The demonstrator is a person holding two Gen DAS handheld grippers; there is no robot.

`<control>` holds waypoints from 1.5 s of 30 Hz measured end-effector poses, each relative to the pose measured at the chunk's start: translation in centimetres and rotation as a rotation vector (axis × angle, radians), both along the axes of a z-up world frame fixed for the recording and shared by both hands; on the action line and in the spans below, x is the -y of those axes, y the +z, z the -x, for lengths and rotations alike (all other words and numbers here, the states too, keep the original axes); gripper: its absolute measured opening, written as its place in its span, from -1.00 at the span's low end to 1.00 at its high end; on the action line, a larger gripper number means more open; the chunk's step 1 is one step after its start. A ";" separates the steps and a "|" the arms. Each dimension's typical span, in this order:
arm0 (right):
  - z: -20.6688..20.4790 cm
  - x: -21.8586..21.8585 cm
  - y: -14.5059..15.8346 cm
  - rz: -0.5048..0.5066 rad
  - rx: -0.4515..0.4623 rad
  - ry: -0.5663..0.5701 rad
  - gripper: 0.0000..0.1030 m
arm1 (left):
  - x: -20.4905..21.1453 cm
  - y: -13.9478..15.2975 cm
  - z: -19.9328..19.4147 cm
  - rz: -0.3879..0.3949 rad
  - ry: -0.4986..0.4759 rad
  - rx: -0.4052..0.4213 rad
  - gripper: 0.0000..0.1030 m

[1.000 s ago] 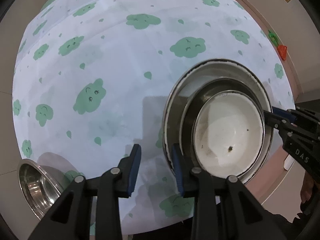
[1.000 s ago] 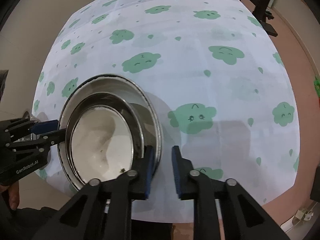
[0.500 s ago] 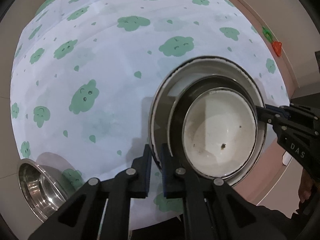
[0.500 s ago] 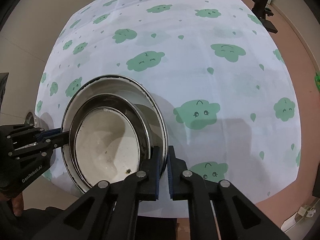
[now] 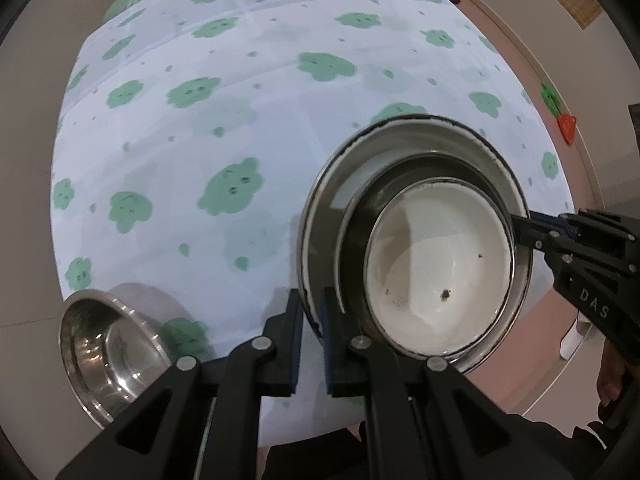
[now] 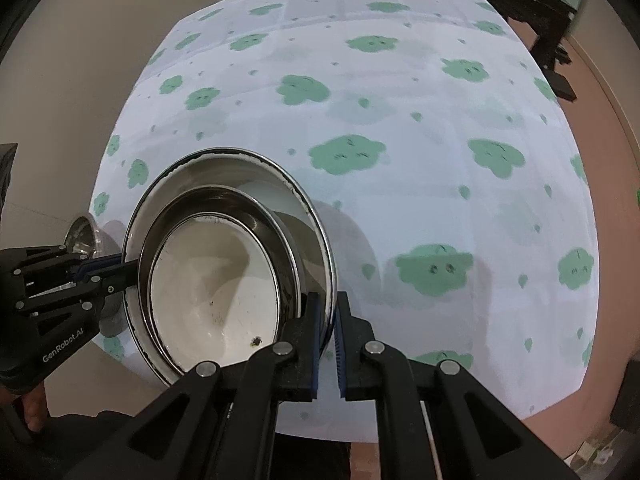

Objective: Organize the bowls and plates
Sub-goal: 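Lift the stack and carry it toward the large steel bowl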

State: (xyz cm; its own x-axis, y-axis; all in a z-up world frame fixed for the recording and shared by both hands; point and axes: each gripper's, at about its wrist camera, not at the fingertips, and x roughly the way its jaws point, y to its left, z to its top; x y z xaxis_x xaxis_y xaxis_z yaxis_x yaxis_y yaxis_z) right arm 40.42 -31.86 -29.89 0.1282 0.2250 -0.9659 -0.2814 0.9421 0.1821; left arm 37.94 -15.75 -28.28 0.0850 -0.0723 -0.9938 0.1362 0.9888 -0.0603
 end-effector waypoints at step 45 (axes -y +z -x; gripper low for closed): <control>0.0 -14.1 3.6 -0.022 0.072 0.243 -0.85 | -13.5 3.7 3.5 -0.026 0.243 0.065 -0.91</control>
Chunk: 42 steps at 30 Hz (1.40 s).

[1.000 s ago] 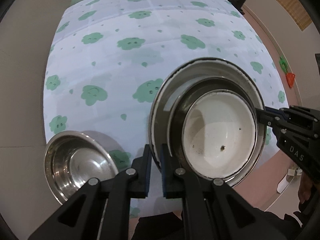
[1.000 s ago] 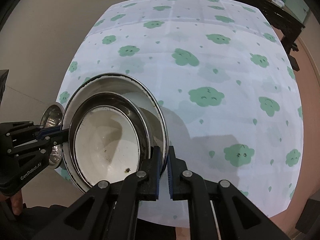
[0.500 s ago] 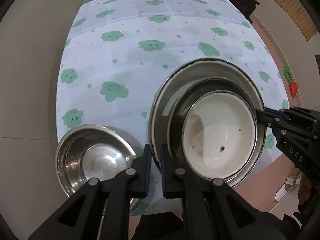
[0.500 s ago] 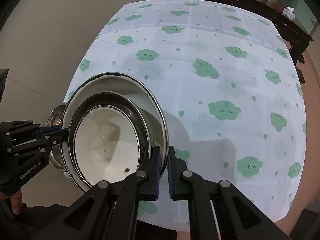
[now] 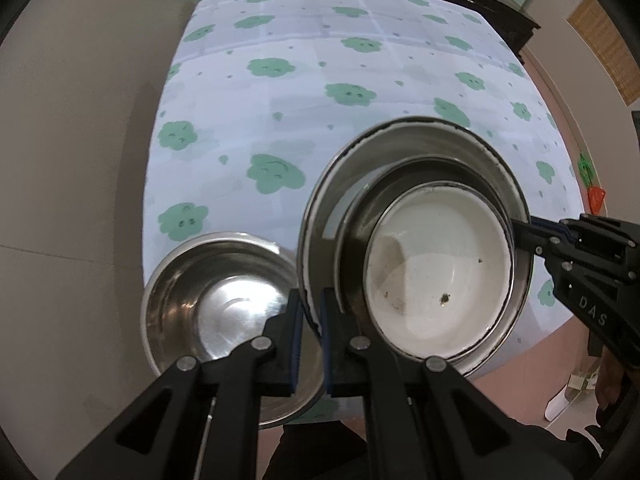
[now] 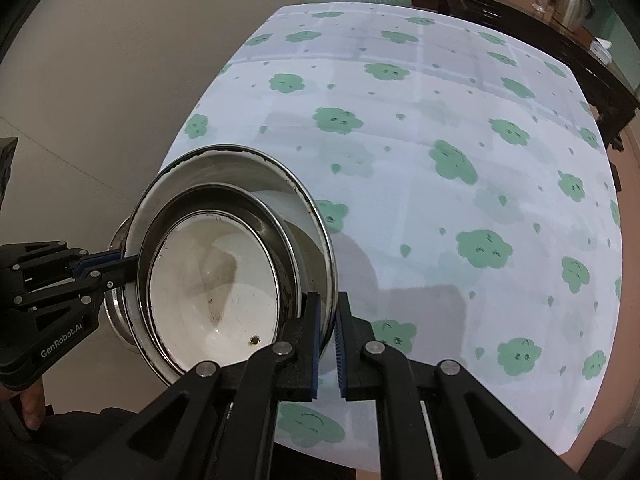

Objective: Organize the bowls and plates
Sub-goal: 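Lift the stack and carry it toward the large steel bowl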

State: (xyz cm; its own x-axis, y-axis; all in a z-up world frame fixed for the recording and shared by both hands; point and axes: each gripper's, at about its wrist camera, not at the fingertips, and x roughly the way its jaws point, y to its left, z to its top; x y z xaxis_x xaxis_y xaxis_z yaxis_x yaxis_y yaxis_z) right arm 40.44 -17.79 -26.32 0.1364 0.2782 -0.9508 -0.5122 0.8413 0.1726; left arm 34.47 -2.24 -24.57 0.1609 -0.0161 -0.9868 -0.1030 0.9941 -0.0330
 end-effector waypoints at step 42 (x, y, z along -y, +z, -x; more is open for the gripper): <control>4.6 -13.8 -0.8 -0.011 -0.014 0.274 -0.83 | -11.5 -1.0 8.1 -0.016 0.282 -0.044 -0.93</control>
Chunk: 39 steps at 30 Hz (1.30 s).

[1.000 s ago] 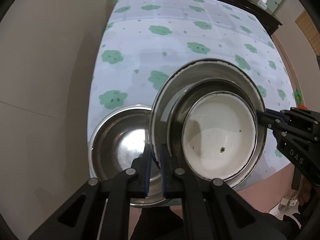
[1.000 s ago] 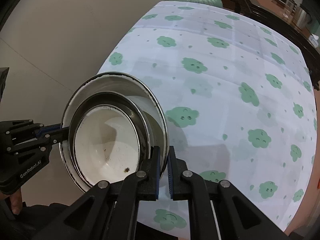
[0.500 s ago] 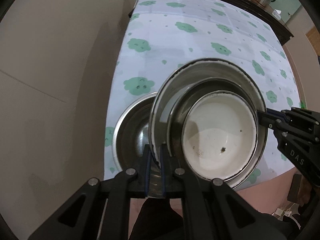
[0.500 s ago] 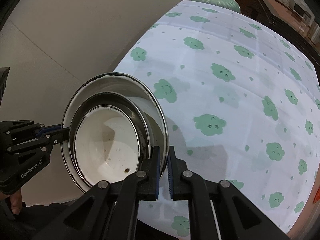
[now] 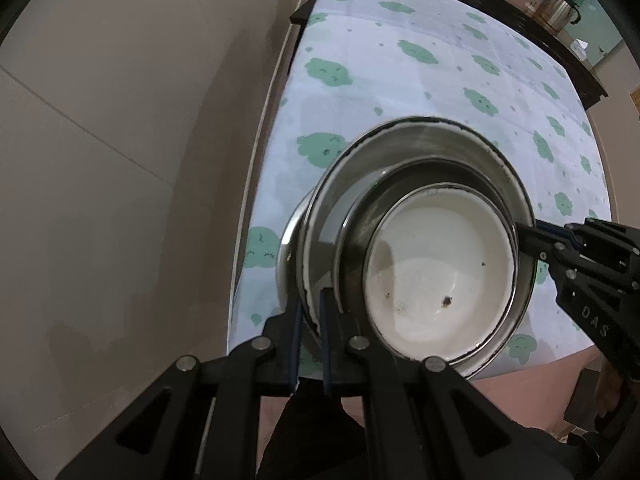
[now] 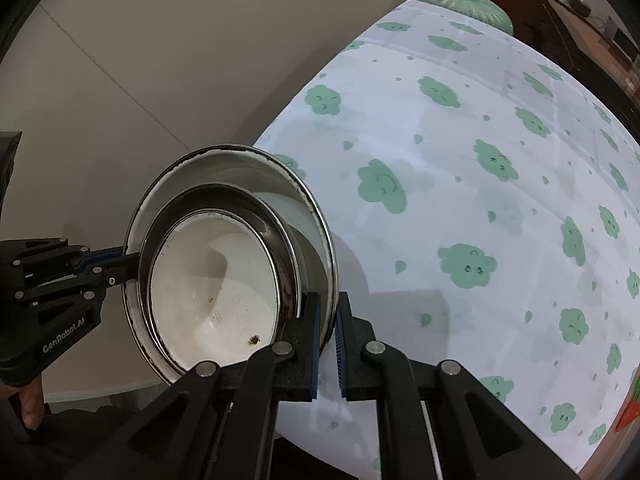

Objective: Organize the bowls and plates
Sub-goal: 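Lift the stack and carry it toward the large steel bowl, then lower the stack into the large steel bowl and open both grippers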

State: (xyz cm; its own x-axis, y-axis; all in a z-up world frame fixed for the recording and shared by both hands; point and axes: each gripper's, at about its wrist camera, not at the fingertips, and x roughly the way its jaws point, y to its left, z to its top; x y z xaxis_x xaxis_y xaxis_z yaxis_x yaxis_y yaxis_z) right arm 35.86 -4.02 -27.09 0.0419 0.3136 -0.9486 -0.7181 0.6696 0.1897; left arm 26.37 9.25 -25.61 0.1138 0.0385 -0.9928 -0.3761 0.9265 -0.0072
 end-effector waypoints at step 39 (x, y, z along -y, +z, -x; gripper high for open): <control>0.9 -1.7 -3.3 0.067 -0.026 0.055 -0.82 | -0.7 -4.0 0.1 0.043 0.020 -0.070 -0.93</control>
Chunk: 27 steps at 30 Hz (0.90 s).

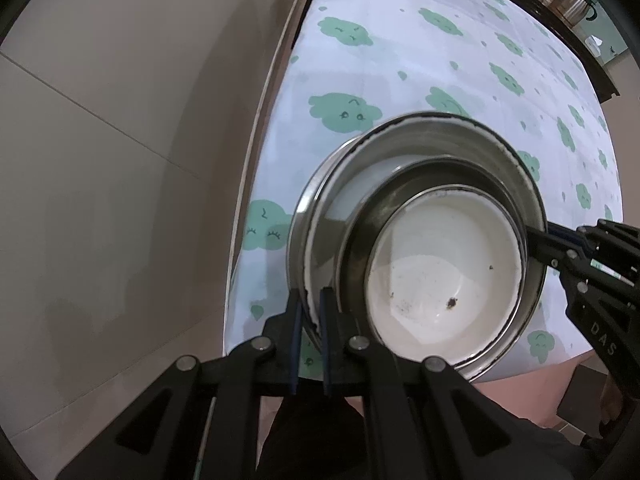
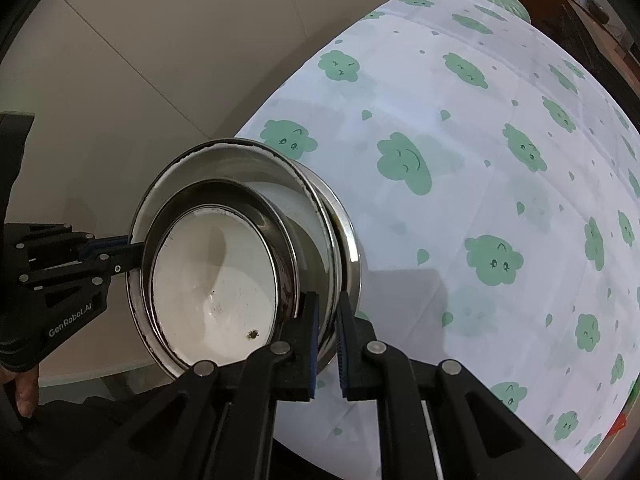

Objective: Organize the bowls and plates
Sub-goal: 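Lower the stack into the large steel bowl and open both grippers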

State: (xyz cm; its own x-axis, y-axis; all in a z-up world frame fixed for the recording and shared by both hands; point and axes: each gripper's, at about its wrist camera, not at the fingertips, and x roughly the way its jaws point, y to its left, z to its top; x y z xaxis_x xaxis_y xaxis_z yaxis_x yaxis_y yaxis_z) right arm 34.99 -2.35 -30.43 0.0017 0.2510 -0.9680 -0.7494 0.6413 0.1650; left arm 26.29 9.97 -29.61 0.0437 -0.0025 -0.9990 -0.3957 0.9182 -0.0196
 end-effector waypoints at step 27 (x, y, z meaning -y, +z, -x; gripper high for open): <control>2.1 0.6 3.8 -0.057 0.093 -0.116 -0.76 | 0.2 3.9 0.8 -0.055 -0.119 0.150 -0.17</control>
State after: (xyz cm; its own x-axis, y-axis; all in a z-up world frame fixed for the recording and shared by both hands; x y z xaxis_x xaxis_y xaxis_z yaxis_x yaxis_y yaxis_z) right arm 32.91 -2.95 -26.62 0.1225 0.2983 -0.9466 -0.6843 0.7162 0.1371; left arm 25.46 9.78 -25.75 0.1946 0.0380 -0.9801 -0.2806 0.9597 -0.0185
